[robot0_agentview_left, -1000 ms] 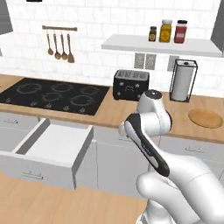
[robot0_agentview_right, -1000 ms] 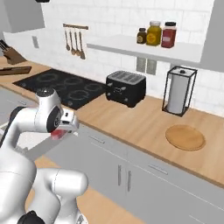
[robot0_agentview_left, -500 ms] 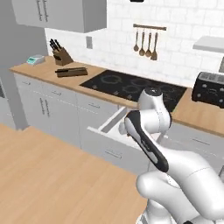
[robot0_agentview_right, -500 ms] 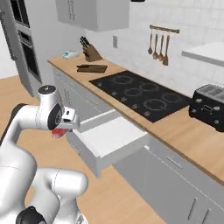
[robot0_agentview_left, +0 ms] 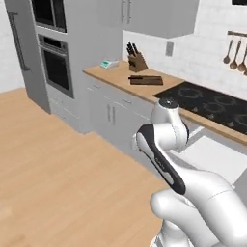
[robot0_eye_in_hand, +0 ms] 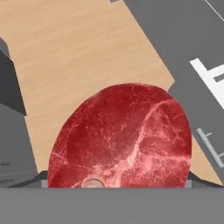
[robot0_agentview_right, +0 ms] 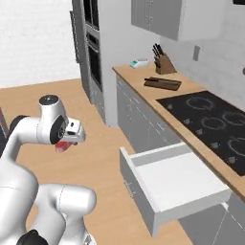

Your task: Pick up the knife from the drawer and place it on the cutting board. Then place the meat from the plate to the cutting board.

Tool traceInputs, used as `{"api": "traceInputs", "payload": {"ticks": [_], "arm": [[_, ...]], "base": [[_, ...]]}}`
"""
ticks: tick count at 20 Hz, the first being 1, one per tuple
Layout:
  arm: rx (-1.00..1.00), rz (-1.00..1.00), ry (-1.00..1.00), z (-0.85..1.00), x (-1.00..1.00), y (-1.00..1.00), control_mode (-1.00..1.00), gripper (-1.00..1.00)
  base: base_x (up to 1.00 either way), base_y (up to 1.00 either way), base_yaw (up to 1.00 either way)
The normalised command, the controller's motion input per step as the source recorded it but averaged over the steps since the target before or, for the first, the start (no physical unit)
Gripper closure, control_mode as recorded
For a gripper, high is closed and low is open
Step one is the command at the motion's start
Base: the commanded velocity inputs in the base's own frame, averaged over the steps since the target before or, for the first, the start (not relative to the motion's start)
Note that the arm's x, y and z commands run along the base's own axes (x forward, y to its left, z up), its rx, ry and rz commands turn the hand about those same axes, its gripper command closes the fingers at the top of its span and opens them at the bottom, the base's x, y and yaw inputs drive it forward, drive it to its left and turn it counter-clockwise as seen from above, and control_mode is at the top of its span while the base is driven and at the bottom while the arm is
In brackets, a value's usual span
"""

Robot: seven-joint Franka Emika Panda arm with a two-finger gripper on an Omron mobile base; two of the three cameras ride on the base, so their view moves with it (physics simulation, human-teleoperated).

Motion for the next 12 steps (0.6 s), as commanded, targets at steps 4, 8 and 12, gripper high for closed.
{"api": "traceInputs", "payload": {"ticks": [4,8,12], "arm": [[0.00,0.00,0.00,0.00,0.00,0.00,1.00,1.00],[0.00,0.00,0.00,0.00,0.00,0.00,1.00,1.00],[0.00,0.00,0.00,0.00,0.00,0.00,1.00,1.00]], "base": [[0.93,0.72,0.39],[1.00,0.42,0.21],[1.00,0.32,-0.03]]}}
